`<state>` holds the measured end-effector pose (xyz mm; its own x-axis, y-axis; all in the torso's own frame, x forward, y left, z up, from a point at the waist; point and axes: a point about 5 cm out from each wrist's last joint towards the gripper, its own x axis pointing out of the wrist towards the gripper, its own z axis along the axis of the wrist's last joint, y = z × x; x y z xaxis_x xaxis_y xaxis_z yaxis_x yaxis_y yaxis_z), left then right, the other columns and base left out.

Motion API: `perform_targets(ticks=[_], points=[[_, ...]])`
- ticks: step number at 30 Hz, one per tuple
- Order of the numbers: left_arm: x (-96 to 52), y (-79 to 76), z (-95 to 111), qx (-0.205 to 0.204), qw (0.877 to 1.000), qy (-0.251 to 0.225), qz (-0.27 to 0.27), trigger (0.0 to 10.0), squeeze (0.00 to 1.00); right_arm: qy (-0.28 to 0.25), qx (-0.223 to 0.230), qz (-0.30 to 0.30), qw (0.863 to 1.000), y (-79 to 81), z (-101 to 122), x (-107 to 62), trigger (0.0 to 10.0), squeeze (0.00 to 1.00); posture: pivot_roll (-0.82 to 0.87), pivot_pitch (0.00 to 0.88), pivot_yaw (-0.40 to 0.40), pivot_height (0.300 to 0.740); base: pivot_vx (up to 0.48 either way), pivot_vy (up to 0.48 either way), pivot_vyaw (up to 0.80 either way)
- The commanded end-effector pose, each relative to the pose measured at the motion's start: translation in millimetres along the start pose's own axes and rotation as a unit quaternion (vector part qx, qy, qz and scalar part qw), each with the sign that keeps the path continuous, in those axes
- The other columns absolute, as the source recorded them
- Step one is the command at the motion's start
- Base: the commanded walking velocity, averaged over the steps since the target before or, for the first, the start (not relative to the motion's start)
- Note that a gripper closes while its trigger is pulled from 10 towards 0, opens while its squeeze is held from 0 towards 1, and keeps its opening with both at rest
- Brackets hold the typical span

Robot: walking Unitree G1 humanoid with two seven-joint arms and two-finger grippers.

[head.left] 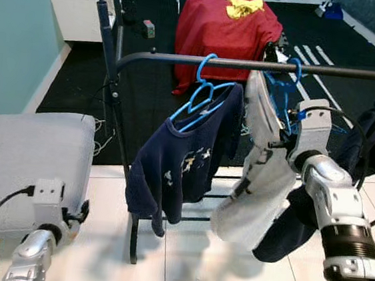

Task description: Hang hanger

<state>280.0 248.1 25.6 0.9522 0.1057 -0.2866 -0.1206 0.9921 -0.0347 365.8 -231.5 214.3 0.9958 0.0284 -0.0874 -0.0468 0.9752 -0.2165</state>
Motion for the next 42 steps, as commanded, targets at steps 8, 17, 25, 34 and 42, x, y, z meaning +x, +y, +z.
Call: perform_targets(ticks=[8, 17, 25, 34, 42], points=[[2.7, -12.5, -10, -0.014, 0.999, 0.028, -0.016, 10.0, 0.0, -0.006, -0.015, 0.02, 1.0, 0.6, -1, -12.0, 0.0, 0.0, -0.04, 0.127, -0.004, 0.74, 0.0, 0.0, 0.0], [8.3, -23.5, -4, -0.017, 0.999, 0.021, -0.029, 10.0, 0.0, -0.122, 0.009, 0.085, 0.989, 12.5, 36, -33.9, 0.0, 0.0, -0.06, 0.11, -0.008, 0.74, 0.0, 0.0, 0.0], [8.9, -32.2, -6, -0.034, 0.997, 0.024, -0.058, 10.0, 0.0, -0.122, 0.006, 0.094, 0.988, 15.2, 31, -49.8, 0.0, 0.0, -0.08, 0.105, -0.01, 0.74, 0.0, 0.0, 0.0], [4.4, -24.7, -12, -0.004, 0.996, 0.042, -0.082, 10.0, 0.0, -0.05, 0.009, 0.108, 0.993, 20.8, -8, -71.3, 0.0, 0.0, -0.08, 0.105, -0.005, 0.74, -0.335, 0.0, 0.0], [3.8, -22.4, -9, 0.008, 0.994, 0.037, -0.099, 10.0, 0.0, -0.017, 0.014, 0.104, 0.994, 16.5, -28, -85.2, 0.0, 0.0, -0.08, 0.1, 0.0, 0.74, -0.415, 0.0, 0.0]])
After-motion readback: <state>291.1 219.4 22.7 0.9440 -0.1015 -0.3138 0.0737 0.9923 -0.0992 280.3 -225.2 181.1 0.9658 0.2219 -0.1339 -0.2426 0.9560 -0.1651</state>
